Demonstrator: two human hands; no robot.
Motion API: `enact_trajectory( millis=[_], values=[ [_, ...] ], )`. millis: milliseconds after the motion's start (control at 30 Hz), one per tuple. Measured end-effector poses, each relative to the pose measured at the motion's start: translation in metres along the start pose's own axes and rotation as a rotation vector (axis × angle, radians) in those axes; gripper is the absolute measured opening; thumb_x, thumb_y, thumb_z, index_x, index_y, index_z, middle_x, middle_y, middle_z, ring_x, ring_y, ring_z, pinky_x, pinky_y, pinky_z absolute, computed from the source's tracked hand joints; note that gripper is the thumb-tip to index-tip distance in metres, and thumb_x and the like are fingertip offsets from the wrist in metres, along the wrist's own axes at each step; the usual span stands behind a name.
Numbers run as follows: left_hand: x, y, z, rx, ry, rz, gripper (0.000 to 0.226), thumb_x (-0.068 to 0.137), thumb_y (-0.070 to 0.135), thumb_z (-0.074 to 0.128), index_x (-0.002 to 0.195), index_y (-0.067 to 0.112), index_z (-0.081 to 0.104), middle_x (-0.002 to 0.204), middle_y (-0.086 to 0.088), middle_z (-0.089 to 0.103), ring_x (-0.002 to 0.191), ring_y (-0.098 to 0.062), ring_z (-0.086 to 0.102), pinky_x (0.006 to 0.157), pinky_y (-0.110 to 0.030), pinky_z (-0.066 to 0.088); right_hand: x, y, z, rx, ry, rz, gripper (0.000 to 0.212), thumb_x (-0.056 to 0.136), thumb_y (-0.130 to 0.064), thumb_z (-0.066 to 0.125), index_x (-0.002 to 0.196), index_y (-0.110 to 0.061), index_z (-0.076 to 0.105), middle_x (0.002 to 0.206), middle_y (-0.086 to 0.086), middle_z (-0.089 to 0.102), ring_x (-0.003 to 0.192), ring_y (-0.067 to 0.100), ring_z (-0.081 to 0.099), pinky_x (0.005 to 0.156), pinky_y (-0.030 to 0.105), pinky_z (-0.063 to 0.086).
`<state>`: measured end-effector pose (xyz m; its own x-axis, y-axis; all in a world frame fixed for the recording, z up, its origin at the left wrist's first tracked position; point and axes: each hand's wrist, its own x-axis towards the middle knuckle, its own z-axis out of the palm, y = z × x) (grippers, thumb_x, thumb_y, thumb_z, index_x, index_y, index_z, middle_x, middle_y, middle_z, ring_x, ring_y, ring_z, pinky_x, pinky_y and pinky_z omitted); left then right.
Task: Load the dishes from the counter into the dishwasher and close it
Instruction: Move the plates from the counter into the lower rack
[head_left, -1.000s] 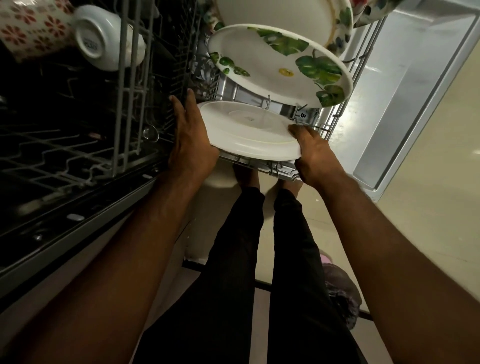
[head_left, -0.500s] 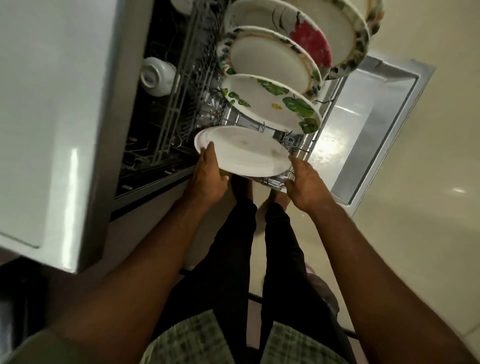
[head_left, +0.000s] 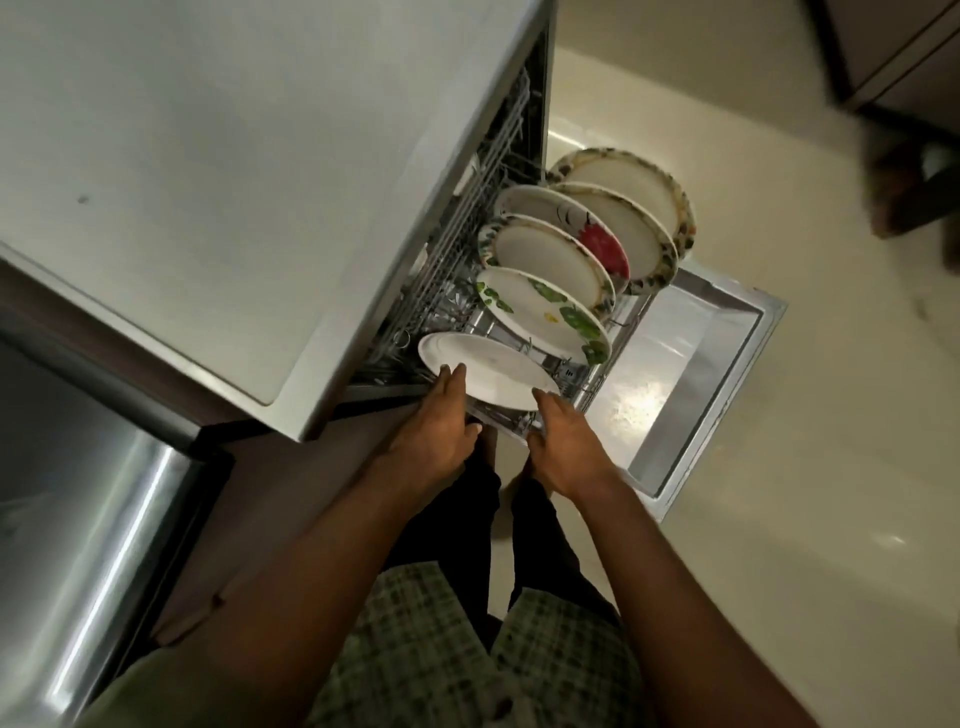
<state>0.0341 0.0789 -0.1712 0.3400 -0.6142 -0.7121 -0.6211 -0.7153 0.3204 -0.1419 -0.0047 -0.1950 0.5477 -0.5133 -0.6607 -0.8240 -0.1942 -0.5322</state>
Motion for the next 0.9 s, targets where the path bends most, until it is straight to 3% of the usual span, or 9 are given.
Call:
enact_trajectory(
  millis=[200, 367, 567, 700, 900],
  values=[
    [-0.05, 0.031, -0.025, 0.022, 0.049, 0.064, 0.094, 0.099, 0.019, 0.067, 0.166, 0.009, 0.002, 0.174, -0.015, 0.003, 0.159, -0.029, 0.018, 0.128, -0.038, 0.022, -0.021, -0.039, -0.03, -0.149, 0.002, -0.139, 0.073, 0.102, -0.024, 0.059, 0.165, -0.015, 0.025, 0.168, 0.019, 0.029, 0.15, 0.037, 0.037, 0.122, 0.045, 0.035],
    [-0.088, 0.045, -0.046, 0.026, 0.173, 0.124, 0.086, 0.105, 0.025, 0.057, 0.165, 0.004, -0.001, 0.174, -0.016, 0.001, 0.161, -0.027, 0.004, 0.13, -0.033, 0.008, -0.04, -0.077, -0.058, -0.296, 0.038, -0.323, 0.078, 0.1, -0.03, 0.062, 0.166, -0.017, 0.023, 0.169, 0.016, 0.028, 0.151, 0.034, 0.036, 0.122, 0.043, 0.034],
    [-0.121, 0.047, -0.067, -0.02, 0.293, 0.128, 0.092, 0.1, 0.016, 0.061, 0.166, 0.008, -0.003, 0.175, -0.009, -0.004, 0.161, -0.02, -0.006, 0.131, -0.035, 0.005, -0.053, -0.122, -0.081, -0.37, 0.051, -0.515, 0.074, 0.104, -0.032, 0.056, 0.166, -0.019, 0.018, 0.172, 0.009, 0.022, 0.157, 0.026, 0.024, 0.127, 0.041, 0.023],
    [-0.141, 0.04, -0.08, -0.066, 0.399, 0.102, 0.094, 0.098, 0.013, 0.061, 0.166, 0.01, -0.004, 0.175, -0.007, -0.005, 0.161, -0.019, -0.005, 0.131, -0.034, 0.006, -0.06, -0.15, -0.087, -0.419, 0.044, -0.627, 0.072, 0.107, -0.03, 0.05, 0.167, -0.019, 0.013, 0.174, 0.007, 0.017, 0.159, 0.022, 0.018, 0.129, 0.038, 0.016],
    [-0.186, 0.017, -0.084, -0.145, 0.575, 0.044, 0.091, 0.098, 0.019, 0.061, 0.167, 0.013, 0.001, 0.175, -0.008, 0.003, 0.161, -0.022, 0.005, 0.131, -0.036, 0.012, -0.076, -0.189, -0.081, -0.495, 0.02, -0.793, 0.067, 0.108, -0.034, 0.046, 0.167, -0.021, 0.016, 0.173, 0.005, 0.02, 0.159, 0.021, 0.021, 0.128, 0.038, 0.018]
  ],
)
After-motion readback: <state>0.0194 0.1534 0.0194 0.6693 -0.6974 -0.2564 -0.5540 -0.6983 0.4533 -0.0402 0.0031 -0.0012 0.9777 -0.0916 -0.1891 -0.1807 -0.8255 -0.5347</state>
